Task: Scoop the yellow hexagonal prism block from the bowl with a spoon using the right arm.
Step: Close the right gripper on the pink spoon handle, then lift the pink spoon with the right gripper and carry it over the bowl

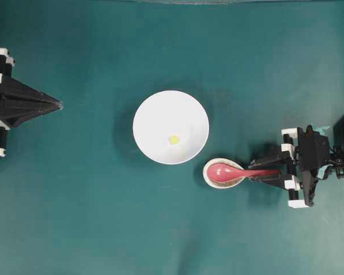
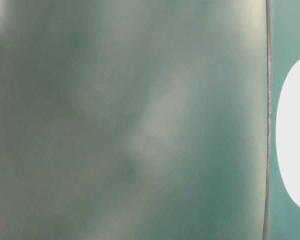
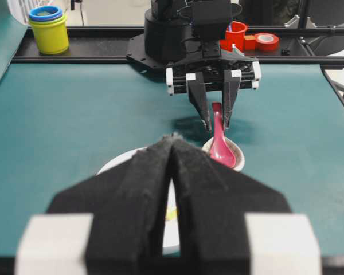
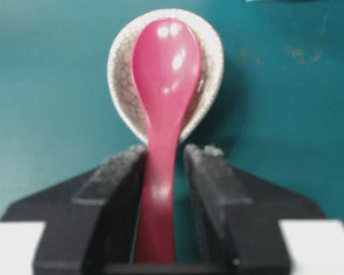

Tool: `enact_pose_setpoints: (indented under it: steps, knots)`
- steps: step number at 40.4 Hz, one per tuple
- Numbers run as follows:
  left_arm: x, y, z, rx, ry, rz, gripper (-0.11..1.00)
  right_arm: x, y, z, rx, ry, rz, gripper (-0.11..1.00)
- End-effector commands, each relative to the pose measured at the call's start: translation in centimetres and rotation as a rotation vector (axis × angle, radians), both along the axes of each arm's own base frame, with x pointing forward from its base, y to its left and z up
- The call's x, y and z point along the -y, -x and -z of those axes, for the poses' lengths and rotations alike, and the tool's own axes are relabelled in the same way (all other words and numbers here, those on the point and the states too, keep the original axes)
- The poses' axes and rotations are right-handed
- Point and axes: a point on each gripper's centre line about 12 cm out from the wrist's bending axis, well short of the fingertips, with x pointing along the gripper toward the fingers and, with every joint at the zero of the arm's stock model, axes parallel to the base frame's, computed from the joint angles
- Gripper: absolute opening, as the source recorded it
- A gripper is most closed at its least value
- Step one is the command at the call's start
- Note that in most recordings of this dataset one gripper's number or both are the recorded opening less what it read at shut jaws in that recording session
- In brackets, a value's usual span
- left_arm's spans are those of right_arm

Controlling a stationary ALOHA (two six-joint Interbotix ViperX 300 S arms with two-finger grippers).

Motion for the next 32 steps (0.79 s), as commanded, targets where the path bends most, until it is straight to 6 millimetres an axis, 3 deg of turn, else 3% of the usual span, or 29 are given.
enact_pose_setpoints:
  steps: [1,11,23,32]
  knots:
    - [0.0,-0.2,-0.8,0.02,-0.005,-0.001,-0.01,-0.1,-0.2,-0.5,0.027,-0.006,-0.003,0.4]
    - [0.0,-0.3,-0.9,0.021,-0.005,-0.001,-0.01,-0.1,-0.2,-0.5,0.029,-0.005,-0.002,0.24]
    - [0.0,-0.3,-0.6,-0.002,-0.006,-0.001,-0.01,0.0,-0.8,-2.4,0.072,-0.028,0.007,0.24]
    - [0.0,-0.3,-0.2,-0.034,0.006,-0.002,-0.01,-0.4,-1.9,-5.3,0.075,-0.019,-0.034,0.24]
